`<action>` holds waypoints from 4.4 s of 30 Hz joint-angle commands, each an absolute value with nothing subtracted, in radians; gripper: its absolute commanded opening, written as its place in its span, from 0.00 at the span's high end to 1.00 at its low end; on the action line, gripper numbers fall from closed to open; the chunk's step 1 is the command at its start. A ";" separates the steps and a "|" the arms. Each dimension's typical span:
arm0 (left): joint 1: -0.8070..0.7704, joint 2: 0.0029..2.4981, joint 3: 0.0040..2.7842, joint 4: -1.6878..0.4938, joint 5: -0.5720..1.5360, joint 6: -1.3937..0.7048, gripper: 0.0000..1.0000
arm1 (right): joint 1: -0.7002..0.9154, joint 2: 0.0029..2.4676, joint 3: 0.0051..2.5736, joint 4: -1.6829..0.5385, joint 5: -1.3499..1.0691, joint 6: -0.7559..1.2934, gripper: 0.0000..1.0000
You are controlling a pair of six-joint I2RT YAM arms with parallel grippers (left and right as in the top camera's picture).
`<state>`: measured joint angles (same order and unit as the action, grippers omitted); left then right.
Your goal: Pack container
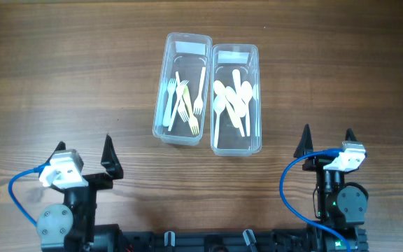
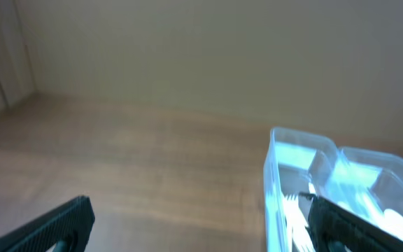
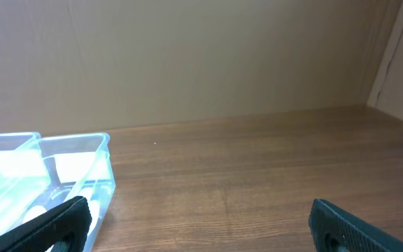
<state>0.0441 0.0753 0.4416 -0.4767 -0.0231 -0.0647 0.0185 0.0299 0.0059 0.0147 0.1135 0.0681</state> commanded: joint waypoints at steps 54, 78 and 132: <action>0.042 0.007 0.006 -0.064 0.112 -0.030 0.00 | 0.019 0.034 0.006 0.019 0.131 0.085 0.00; 0.042 0.007 0.006 -0.064 0.112 -0.030 0.00 | 0.019 0.034 0.006 0.019 0.131 0.086 0.00; 0.042 0.007 0.006 -0.064 0.112 -0.030 0.00 | 0.019 0.034 0.006 0.019 0.131 0.085 0.00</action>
